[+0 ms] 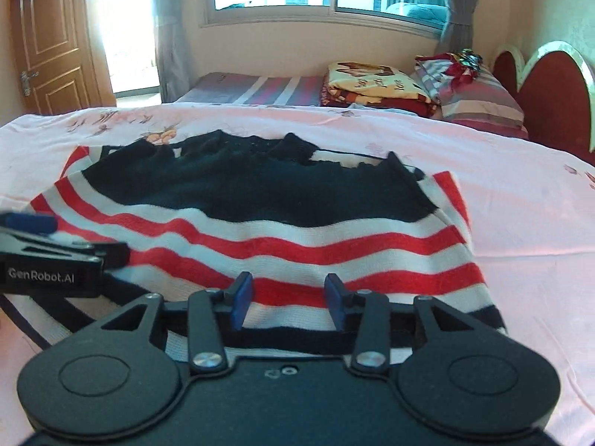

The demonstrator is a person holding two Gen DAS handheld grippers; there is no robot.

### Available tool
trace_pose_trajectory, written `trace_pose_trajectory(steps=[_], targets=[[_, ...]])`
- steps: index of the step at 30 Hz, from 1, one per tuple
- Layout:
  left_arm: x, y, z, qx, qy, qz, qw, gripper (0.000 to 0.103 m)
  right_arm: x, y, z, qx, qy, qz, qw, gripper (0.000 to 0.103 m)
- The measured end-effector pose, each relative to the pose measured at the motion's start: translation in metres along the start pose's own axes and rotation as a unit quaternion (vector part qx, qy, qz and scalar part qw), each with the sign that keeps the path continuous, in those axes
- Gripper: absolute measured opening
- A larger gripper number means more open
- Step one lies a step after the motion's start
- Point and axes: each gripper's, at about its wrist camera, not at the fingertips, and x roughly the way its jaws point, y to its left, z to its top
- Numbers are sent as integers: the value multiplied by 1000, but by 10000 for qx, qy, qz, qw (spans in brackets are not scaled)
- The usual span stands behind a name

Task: Fold small clothes
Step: 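Move both open tools back to the new folded edge of the sweater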

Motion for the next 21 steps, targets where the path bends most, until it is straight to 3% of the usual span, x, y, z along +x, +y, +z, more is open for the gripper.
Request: trace_pose_trajectory(steps=[8, 21], targets=[[-9, 1, -5, 83, 2, 91, 9999, 96, -15, -35, -26, 137, 60, -431, 9990, 40], [-4, 11, -23, 249, -17, 146, 9996, 103, -15, -26, -41, 116, -20, -681, 9976, 43]])
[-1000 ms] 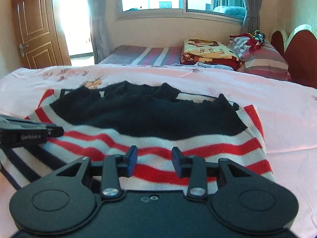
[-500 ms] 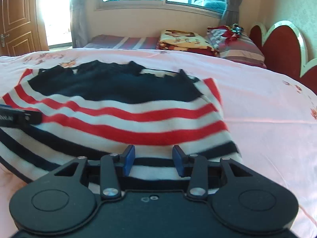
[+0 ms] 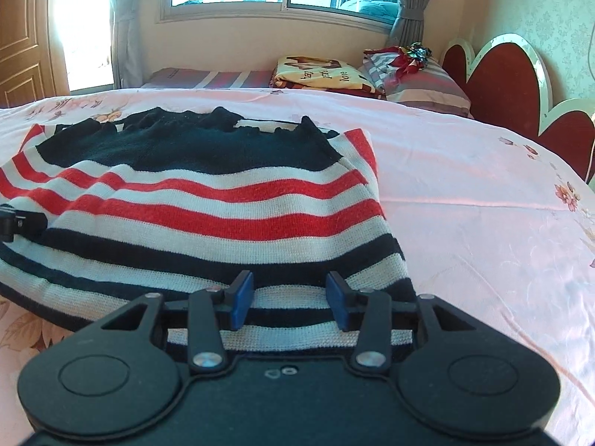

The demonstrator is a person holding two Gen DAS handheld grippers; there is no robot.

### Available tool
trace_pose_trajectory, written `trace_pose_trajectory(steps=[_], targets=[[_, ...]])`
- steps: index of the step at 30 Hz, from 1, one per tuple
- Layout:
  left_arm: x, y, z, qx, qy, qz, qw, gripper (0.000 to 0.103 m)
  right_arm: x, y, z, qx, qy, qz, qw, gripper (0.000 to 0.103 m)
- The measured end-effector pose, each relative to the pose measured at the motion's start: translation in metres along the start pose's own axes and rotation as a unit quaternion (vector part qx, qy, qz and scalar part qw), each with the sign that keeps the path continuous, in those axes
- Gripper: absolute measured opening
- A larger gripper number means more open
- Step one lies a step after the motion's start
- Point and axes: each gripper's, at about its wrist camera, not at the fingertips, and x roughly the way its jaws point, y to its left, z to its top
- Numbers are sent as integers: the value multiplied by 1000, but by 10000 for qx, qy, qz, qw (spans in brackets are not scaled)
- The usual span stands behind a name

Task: Fold small clothes
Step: 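Move both open tools back to the new folded edge of the sweater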

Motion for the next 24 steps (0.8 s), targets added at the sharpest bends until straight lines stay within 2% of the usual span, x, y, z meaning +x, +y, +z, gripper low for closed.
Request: trace_pose_trajectory(steps=[14, 18, 20, 24], targets=[[-5, -1, -1, 63, -54, 6, 10000, 103, -4, -3, -8, -74, -196, 125, 9997, 43], [-25, -4, 5, 142, -290, -78, 9994, 103, -7, -16, 9, 109, 39, 477, 9988, 42], [-30, -7, 14, 159, -433, -115, 9989, 103, -13, -21, 21, 376, -129, 652, 9971, 42], [-14, -13, 39, -19, -401, -59, 9992, 103, -3, -4, 47, 235, -239, 921, 9952, 42]])
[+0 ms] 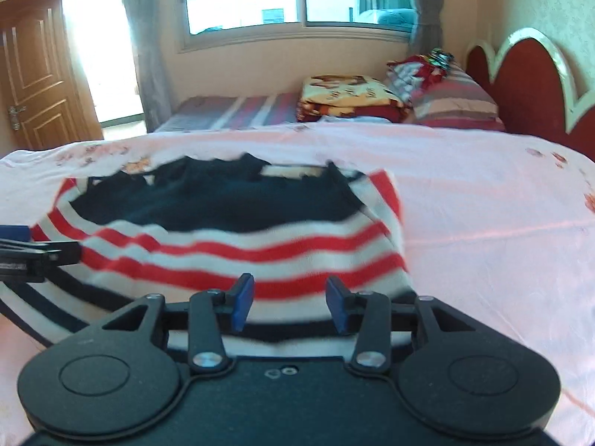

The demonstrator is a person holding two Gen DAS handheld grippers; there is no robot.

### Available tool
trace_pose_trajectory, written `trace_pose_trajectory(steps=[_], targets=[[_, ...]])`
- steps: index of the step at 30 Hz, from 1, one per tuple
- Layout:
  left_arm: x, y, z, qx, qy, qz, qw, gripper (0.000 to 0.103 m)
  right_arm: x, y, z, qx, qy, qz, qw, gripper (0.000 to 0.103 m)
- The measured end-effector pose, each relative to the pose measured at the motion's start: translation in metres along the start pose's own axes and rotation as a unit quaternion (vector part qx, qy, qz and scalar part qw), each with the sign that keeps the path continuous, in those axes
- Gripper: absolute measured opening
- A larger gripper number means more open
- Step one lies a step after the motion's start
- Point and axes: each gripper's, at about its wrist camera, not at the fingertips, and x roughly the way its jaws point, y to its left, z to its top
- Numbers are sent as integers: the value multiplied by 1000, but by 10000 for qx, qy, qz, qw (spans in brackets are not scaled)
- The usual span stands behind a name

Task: Fold small clothes
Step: 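Move both open tools back to the new folded edge of the sweater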

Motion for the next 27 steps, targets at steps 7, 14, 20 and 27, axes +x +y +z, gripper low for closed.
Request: trace_pose_trajectory(steps=[7, 14, 20, 27], targets=[[50, 13, -11, -235, 439, 167, 9986, 103, 39, 39, 13, -337, 75, 169, 9993, 45], [48, 9, -17, -185, 347, 208, 9990, 103, 50, 48, -7, -665, 69, -21, 9978, 47], [47, 11, -18, -143, 274, 148, 9994, 103, 49, 51, -7, -650, 95, -133, 9977, 47], [49, 13, -13, -103, 413, 60, 9991, 103, 52, 60, -4, -609, 196, -363, 9973, 47]])
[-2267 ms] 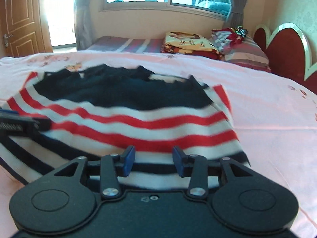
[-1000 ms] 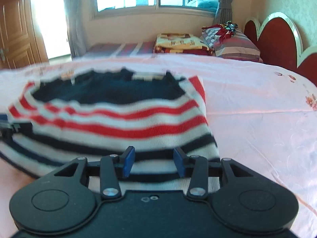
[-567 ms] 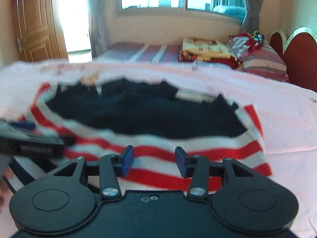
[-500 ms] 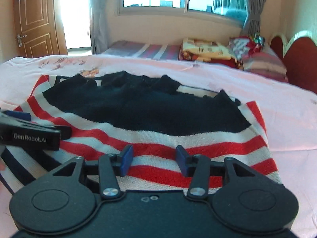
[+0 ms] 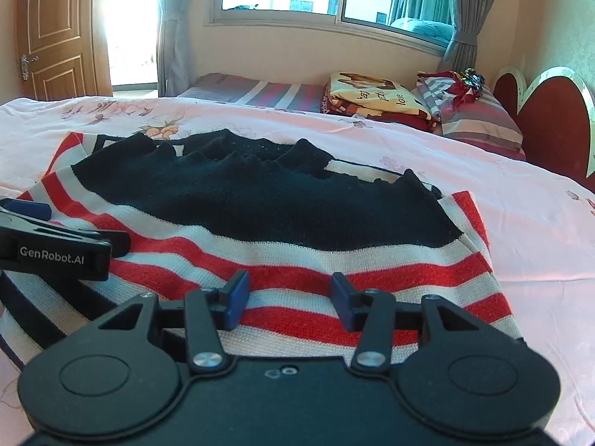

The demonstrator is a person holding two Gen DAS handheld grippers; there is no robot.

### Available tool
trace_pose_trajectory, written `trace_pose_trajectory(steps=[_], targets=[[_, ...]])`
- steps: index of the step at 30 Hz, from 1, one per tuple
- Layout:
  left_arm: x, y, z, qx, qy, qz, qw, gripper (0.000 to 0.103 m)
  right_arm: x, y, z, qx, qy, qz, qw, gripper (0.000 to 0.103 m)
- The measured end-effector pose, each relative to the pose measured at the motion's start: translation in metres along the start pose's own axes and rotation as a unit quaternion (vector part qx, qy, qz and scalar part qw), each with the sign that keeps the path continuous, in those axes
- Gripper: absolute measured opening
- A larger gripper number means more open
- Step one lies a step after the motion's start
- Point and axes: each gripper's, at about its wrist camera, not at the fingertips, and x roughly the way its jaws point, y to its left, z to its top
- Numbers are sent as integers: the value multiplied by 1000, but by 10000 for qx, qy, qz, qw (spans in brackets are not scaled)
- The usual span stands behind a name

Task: Fold small clothes
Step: 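Move both open tools back to the new folded edge of the sweater, then grasp one side of the sweater with the left tool and lift it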

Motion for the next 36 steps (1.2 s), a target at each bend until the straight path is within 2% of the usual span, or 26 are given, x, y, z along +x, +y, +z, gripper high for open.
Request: trace_pose_trajectory(steps=[6, 11, 14, 17, 19, 22, 26, 29, 31, 36], targets=[[-12, 9, 3, -35, 159, -162, 9997, 103, -4, 0, 13, 122, 329, -13, 9994, 48], [-39, 27, -12, -82, -16, -301, 9995, 103, -22, 1, 4, 490, 189, 121, 9985, 48], [-39, 35, -22, 12, 32, -332, 9994, 103, -30, 9, -1, 561, 29, 210, 9982, 49], [-35, 38, -25, 22, 8, -384, 9993, 103, -19, 25, -5, 286, 220, 149, 9992, 53], [-39, 38, -22, -46, 38, -349, 9994, 103, -18, 31, -6, 81, 162, 27, 9998, 54], [-44, 42, -18, -122, -71, -357, 9993, 103, -25, 27, 0, 188, 154, 122, 9996, 53], [-29, 48, -17, -137, 93, -425, 9990, 103, -30, 22, 3, 477, -35, 176, 9987, 53], [-26, 44, -19, -138, 64, -354, 9993, 103, -14, 29, -1, 255, 257, 127, 9993, 53], [-27, 42, -18, -150, 87, -303, 9994, 103, -13, 34, -4, 73, 161, 46, 9998, 56], [-38, 42, -18, -211, 144, -246, 9994, 103, -13, 30, -3, 122, 226, 126, 9996, 59]])
